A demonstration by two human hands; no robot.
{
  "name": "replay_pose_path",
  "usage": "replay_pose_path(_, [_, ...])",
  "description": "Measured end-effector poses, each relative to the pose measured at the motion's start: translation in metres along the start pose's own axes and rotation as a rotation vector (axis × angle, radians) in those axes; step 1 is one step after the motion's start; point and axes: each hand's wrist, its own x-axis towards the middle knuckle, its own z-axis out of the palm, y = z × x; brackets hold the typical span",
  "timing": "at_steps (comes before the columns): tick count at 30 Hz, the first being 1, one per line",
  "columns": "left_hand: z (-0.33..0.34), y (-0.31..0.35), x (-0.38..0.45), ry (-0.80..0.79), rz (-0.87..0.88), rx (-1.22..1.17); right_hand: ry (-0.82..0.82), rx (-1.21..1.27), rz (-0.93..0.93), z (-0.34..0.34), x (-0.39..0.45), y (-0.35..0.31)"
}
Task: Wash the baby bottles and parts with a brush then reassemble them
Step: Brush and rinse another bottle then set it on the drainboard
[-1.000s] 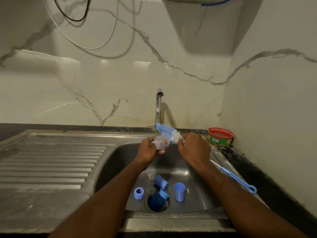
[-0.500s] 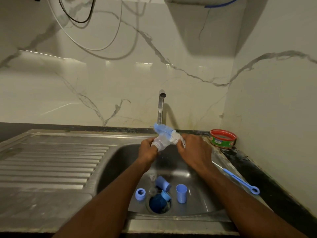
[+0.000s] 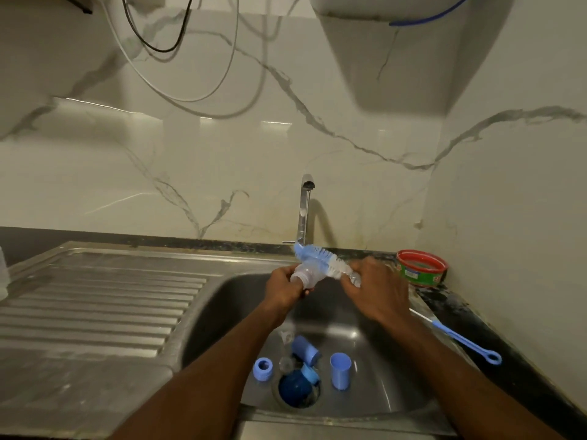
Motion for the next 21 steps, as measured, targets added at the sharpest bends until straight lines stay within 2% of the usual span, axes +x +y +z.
replay_pose_path(3, [0.0,-0.007,0.003,0.063,0.006,0.03,-0.01,0.085,-0.079,0.012,-0.004,0.003])
replay_pose_path(6, [0.003,-0.004,0.004,0.092,-0.09,-0.073,0.003,0.147,-0.131,0.014,-0.007,-0.003])
replay_pose_path(11, [0.013,0.013,-0.01,-0.043,-0.058,-0.165,0.129,0.049,0.043,0.003,-0.003,-0.009])
replay_pose_path(14, [0.012,0.016,-0.011,-0.01,-0.069,-0.214,0.085,0.058,-0.018,0.001,-0.007,-0.005])
replay_pose_path(18, [0.001,0.006,-0.008,0.086,0.019,-0.075,0.03,0.091,-0.16,0.003,-0.015,-0.007])
replay_pose_path(21, [0.001,0.002,-0.005,0.082,0.074,-0.031,0.083,0.041,-0.024,0.005,-0.007,-0.009])
